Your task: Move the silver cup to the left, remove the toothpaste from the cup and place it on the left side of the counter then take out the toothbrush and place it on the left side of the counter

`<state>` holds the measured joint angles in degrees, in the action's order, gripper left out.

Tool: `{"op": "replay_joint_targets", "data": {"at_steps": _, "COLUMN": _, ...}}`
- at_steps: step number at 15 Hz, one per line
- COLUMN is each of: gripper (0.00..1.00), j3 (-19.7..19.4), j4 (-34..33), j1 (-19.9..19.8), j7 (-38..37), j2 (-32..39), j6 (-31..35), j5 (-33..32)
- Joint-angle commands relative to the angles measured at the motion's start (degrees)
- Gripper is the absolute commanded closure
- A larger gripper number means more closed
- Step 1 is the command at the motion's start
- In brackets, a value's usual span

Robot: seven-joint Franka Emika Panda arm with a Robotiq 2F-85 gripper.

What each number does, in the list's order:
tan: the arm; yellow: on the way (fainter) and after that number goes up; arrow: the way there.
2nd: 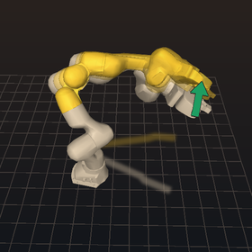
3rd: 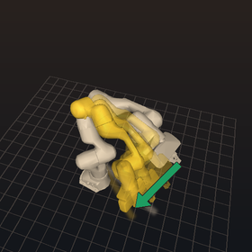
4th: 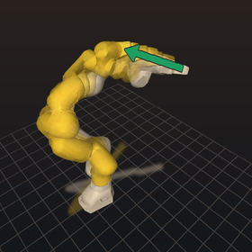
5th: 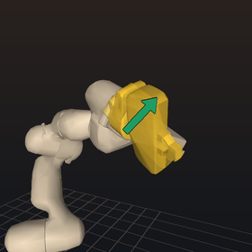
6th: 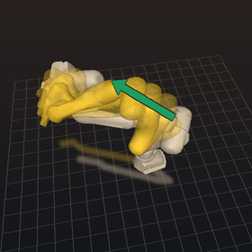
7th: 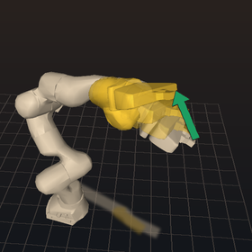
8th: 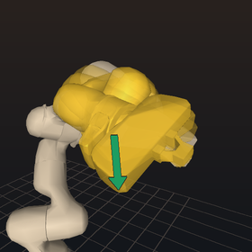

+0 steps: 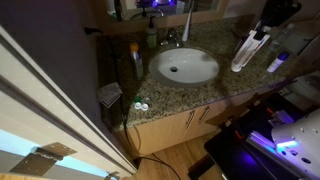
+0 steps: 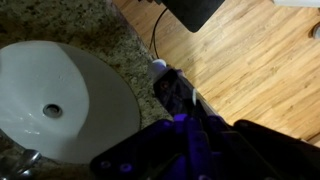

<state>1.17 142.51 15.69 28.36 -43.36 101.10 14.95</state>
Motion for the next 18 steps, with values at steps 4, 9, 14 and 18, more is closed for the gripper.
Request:
{"op": "replay_joint_targets", "data": {"at_steps": 4, "gripper": 1.00, "j3": 0.69, "j4": -0.01, "j1": 2.45, "j7": 0.79, "j2": 3.04, "j6": 1.85, "j5": 1.71}}
{"op": "replay_joint_targets", "data": {"at_steps": 9, "gripper": 1.00, "j3": 5.52, "j4": -5.09, "j1": 8.28, "j7": 0.30, "j2": 17.71, "j6": 22.25, "j5": 12.99}}
{"op": "replay_joint_targets", "data": {"at_steps": 14, "gripper": 0.99, "j3": 5.96, "j4": -3.17, "j1": 8.51, "j7": -0.28, "j2": 16.33, "j6": 22.67, "j5": 12.22}}
{"op": "replay_joint_targets", "data": {"at_steps": 18, "gripper": 1.00, "j3": 6.45, "j4": -4.14, "j1": 8.70, "j7": -0.69, "j2": 21.44, "j6": 24.92, "j5": 11.99}}
